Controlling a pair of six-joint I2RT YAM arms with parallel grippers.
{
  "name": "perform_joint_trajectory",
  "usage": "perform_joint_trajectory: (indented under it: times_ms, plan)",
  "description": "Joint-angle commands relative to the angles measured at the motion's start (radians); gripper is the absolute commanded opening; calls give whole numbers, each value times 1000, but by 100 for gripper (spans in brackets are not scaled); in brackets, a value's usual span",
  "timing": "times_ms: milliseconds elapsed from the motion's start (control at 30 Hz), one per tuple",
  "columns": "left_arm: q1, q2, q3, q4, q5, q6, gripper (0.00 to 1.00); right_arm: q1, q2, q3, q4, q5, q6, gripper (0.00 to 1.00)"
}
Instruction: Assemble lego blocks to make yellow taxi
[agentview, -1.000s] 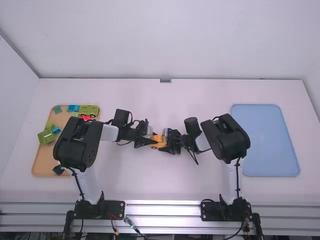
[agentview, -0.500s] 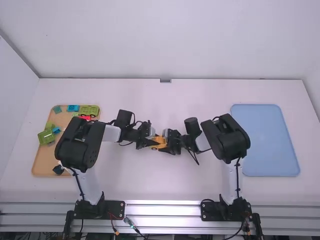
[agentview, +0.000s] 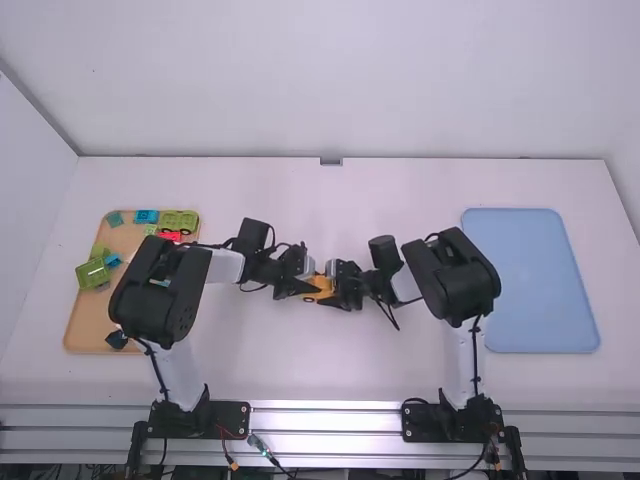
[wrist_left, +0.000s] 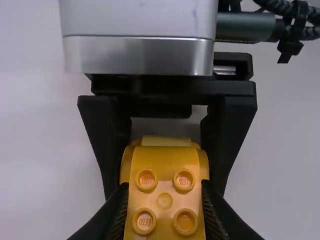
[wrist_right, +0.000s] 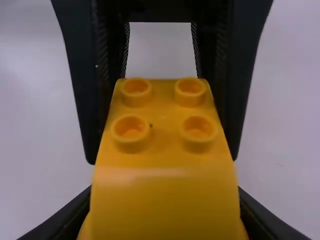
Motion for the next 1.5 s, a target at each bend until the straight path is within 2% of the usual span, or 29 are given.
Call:
perform_joint_trajectory:
  times_ms: [0, 367, 567, 1000, 1300, 1433, 1467]
  plan:
    - [-26, 17, -26, -36, -82, 48, 1, 2, 13, 5, -6, 39, 5, 44]
    - [-35, 18, -43, -13, -86, 49, 2, 2, 13, 5, -10, 17, -2, 43]
    - [-79, 18, -48, -9, -212, 0, 1, 2, 13, 5, -9, 17, -2, 43]
    - [-82, 18, -89, 1, -264, 3, 2, 0, 13, 5, -9, 18, -2, 43]
    - [-73, 18, -64, 2, -207, 4, 11, 1, 13, 5, -9, 20, -1, 45]
    - [-72, 18, -51, -6, -206, 3, 18, 1, 13, 5, -9, 20, 6, 45]
    - [-75, 18, -50, -5, -207, 4, 22, 1, 13, 5, -9, 21, 6, 45]
